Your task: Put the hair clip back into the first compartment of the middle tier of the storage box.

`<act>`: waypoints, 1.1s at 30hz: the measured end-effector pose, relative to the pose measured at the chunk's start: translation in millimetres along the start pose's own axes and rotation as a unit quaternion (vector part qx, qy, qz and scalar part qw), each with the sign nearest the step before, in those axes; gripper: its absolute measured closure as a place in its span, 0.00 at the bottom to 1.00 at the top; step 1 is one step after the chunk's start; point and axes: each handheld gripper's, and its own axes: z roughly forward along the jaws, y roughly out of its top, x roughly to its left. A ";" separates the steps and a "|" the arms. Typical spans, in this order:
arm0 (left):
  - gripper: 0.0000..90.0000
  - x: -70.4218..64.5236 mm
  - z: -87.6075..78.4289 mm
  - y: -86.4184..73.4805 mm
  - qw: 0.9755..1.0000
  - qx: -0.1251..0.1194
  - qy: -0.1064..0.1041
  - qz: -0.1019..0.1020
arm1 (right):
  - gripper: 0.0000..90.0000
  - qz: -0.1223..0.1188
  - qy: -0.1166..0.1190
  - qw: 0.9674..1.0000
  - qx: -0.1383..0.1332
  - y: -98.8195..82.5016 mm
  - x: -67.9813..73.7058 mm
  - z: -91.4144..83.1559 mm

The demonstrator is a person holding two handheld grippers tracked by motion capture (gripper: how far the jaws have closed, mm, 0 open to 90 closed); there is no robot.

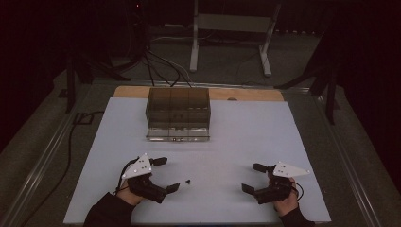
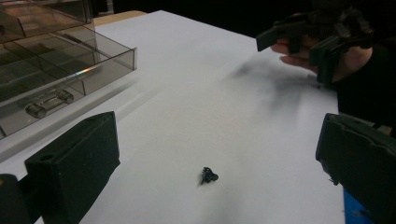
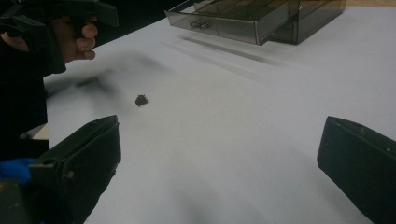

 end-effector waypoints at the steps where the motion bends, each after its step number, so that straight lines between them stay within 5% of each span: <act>1: 0.01 -0.1 1.0 0.0 1.000 0.001 0.003 -0.001 | 0.00 0.000 0.000 1.000 -0.001 0.1 0.0 0.0; 23: 0.01 -6.4 22.7 -2.0 0.999 0.039 -0.012 0.011 | 0.00 0.005 0.003 1.000 0.000 -0.5 -0.7 0.7; 33: 0.01 -11.3 31.9 -4.4 0.996 0.085 -0.010 0.023 | 0.00 0.005 0.003 1.000 0.000 -0.4 -0.8 0.9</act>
